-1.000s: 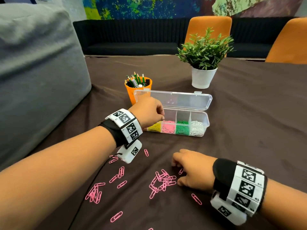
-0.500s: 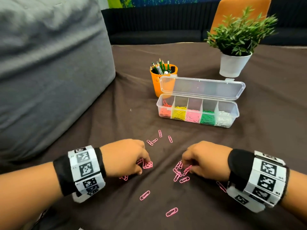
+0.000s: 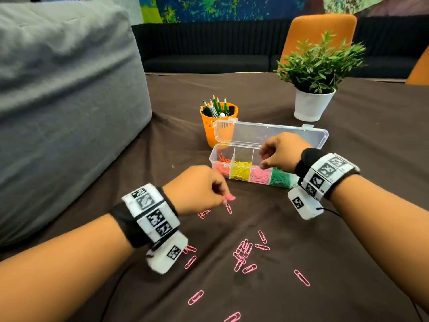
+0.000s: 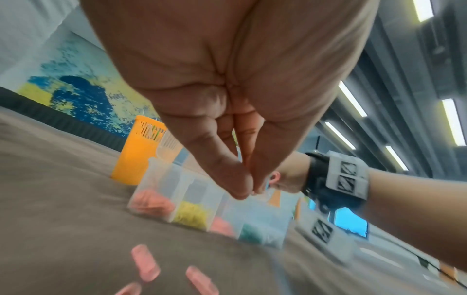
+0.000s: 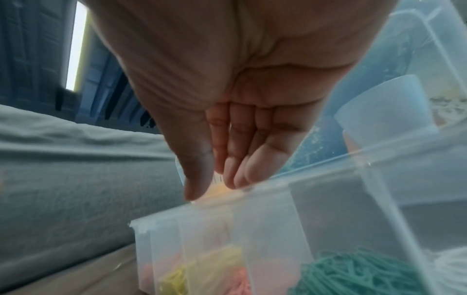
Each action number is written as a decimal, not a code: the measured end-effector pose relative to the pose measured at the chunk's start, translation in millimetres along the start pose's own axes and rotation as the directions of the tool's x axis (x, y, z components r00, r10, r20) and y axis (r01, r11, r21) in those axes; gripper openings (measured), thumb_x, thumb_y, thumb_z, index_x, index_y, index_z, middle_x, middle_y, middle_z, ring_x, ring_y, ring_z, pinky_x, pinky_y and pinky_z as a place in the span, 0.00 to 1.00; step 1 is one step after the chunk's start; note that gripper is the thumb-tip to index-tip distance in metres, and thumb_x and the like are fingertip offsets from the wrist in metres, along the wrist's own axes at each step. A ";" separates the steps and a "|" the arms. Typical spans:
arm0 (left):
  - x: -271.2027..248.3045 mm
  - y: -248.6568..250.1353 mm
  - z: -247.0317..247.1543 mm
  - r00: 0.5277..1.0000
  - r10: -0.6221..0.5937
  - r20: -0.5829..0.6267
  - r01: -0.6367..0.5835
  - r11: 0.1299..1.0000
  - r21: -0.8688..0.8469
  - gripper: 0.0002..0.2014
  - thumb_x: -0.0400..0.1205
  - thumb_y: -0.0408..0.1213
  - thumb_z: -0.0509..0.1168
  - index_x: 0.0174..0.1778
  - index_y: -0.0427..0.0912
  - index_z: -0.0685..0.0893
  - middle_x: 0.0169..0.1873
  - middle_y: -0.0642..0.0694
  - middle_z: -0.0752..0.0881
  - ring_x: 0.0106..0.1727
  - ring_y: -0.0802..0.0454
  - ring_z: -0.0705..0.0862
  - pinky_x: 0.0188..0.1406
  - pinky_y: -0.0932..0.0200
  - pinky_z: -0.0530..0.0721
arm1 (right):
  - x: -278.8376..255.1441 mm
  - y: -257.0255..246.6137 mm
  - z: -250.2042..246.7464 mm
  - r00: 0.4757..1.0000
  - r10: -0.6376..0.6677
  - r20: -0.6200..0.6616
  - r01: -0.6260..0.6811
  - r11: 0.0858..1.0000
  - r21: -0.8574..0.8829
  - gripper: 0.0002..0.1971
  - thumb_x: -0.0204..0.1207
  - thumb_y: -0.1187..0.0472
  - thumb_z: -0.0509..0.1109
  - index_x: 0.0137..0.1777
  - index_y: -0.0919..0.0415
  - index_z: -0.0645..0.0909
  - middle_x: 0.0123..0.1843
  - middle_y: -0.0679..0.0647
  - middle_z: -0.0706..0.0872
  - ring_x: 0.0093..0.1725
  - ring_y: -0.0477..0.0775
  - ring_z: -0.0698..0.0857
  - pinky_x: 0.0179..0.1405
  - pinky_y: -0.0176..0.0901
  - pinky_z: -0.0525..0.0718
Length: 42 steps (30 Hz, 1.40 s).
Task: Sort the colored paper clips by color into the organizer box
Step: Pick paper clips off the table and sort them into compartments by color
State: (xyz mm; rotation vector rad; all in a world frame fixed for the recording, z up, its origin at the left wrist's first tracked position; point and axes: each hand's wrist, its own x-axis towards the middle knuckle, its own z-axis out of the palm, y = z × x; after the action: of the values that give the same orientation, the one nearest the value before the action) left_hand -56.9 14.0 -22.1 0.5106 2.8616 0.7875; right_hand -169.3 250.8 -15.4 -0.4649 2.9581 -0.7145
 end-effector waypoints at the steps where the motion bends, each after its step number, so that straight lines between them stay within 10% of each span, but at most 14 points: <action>1: 15.6 6.3 -1.7 0.999 0.011 -0.044 -0.012 1.000 -0.025 0.02 0.75 0.36 0.76 0.42 0.46 0.93 0.35 0.59 0.91 0.34 0.75 0.83 0.38 0.74 0.80 | -2.0 3.8 -2.3 1.000 -0.002 -0.023 0.002 0.999 0.033 0.16 0.61 0.58 0.86 0.48 0.56 0.89 0.41 0.47 0.91 0.43 0.47 0.89 0.52 0.43 0.86; 6: 92.2 29.6 0.2 0.988 0.042 -0.149 -0.036 0.999 0.040 0.04 0.78 0.35 0.73 0.46 0.42 0.93 0.29 0.58 0.84 0.32 0.67 0.83 0.30 0.77 0.74 | -52.5 16.3 -12.9 0.993 -0.063 -0.099 0.063 0.998 -0.002 0.09 0.66 0.58 0.83 0.40 0.53 0.85 0.35 0.44 0.88 0.38 0.44 0.86 0.45 0.42 0.85; 10: 128.7 39.8 3.0 0.993 0.060 -0.097 -0.042 0.983 0.181 0.06 0.80 0.38 0.73 0.48 0.42 0.94 0.34 0.54 0.88 0.41 0.55 0.87 0.49 0.55 0.87 | -117.1 18.1 -11.5 0.960 -0.031 0.280 0.087 0.978 -0.190 0.10 0.69 0.47 0.78 0.40 0.51 0.83 0.34 0.44 0.86 0.36 0.42 0.84 0.42 0.41 0.83; 14: 129.7 37.8 0.1 0.995 0.055 -0.085 -0.037 0.979 0.201 0.08 0.80 0.39 0.73 0.53 0.45 0.93 0.50 0.50 0.92 0.52 0.53 0.88 0.58 0.53 0.86 | -166.5 19.4 10.1 0.859 0.016 0.511 0.124 0.963 -0.239 0.17 0.66 0.40 0.75 0.46 0.49 0.81 0.39 0.42 0.86 0.39 0.40 0.83 0.45 0.40 0.84; 20: 30.3 12.2 -11.0 0.994 0.084 -0.066 -0.068 0.973 0.221 0.13 0.75 0.44 0.76 0.55 0.53 0.90 0.50 0.57 0.90 0.53 0.59 0.86 0.59 0.60 0.81 | -185.0 10.6 39.9 0.847 -0.076 0.526 0.211 0.957 -0.201 0.04 0.70 0.55 0.65 0.44 0.47 0.76 0.40 0.42 0.82 0.41 0.44 0.79 0.46 0.43 0.83; 23: -46.6 -16.5 -20.1 0.988 -0.058 0.143 0.001 0.930 0.367 0.26 0.70 0.60 0.75 0.65 0.59 0.85 0.58 0.61 0.85 0.62 0.63 0.82 0.67 0.62 0.77 | -171.6 0.6 41.1 0.866 -0.146 0.479 0.255 0.951 -0.172 0.05 0.70 0.55 0.64 0.45 0.50 0.76 0.42 0.44 0.81 0.41 0.45 0.79 0.48 0.45 0.83; 28: -153.7 -81.0 -18.0 0.929 -0.341 0.142 0.268 0.887 0.376 0.44 0.49 0.87 0.63 0.61 0.75 0.76 0.59 0.74 0.76 0.65 0.74 0.76 0.68 0.73 0.70 | -139.3 -15.5 51.8 0.930 -0.129 0.344 0.192 0.969 -0.157 0.12 0.71 0.45 0.69 0.50 0.47 0.74 0.48 0.45 0.79 0.47 0.49 0.80 0.54 0.45 0.81; 31: -176.0 -97.2 -7.2 0.908 -0.393 0.147 0.317 0.871 0.375 0.44 0.48 0.84 0.67 0.63 0.78 0.73 0.62 0.77 0.67 0.70 0.72 0.73 0.70 0.72 0.67 | -131.9 -37.4 66.3 0.890 -0.160 0.427 0.251 0.954 -0.165 0.21 0.69 0.39 0.74 0.59 0.43 0.77 0.51 0.45 0.77 0.52 0.49 0.79 0.57 0.44 0.80; 35: -174.4 -100.8 -1.5 0.903 -0.409 0.131 0.319 0.842 0.434 0.57 0.43 0.90 0.55 0.71 0.72 0.75 0.60 0.77 0.66 0.68 0.74 0.73 0.69 0.70 0.72 | -134.1 -57.6 77.2 0.834 -0.293 0.468 0.393 0.910 -0.130 0.10 0.73 0.58 0.69 0.52 0.45 0.84 0.50 0.45 0.77 0.49 0.47 0.78 0.54 0.42 0.80; 42: -169.2 -74.9 14.8 0.978 -0.202 0.053 0.183 0.950 0.253 0.36 0.77 0.65 0.64 0.80 0.77 0.56 0.69 0.80 0.62 0.67 0.77 0.72 0.67 0.72 0.72 | -129.4 -53.6 67.2 0.858 -0.288 0.425 0.327 0.945 -0.020 0.08 0.66 0.62 0.67 0.42 0.49 0.83 0.38 0.43 0.86 0.39 0.43 0.82 0.45 0.37 0.82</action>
State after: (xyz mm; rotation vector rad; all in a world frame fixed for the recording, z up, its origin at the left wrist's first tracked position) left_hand 82.8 -99.3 -67.6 0.2731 2.8931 0.3731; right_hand -22.5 215.5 -52.1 -0.9817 2.5406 -0.4281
